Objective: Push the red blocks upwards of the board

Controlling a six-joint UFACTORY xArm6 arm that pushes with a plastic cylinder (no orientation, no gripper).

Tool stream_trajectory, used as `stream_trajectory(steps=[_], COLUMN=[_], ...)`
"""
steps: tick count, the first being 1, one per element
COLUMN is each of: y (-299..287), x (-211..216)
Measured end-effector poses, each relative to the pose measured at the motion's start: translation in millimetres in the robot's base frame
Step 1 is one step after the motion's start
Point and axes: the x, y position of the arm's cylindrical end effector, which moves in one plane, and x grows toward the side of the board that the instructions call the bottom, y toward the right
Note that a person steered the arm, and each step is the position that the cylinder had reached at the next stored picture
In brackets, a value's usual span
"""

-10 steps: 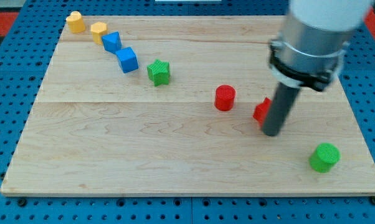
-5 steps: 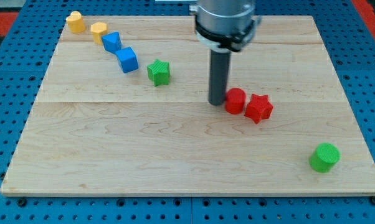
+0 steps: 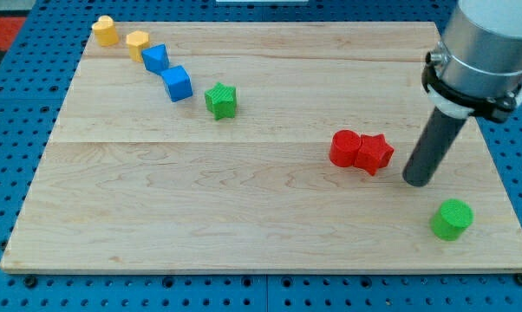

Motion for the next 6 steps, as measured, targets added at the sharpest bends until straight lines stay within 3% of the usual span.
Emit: stream_trajectory(steps=[2,3,5,6], y=[-146.6,-179.0,-117.2,-88.2], x=[-21.5,-10.8,-74.0,-65.9])
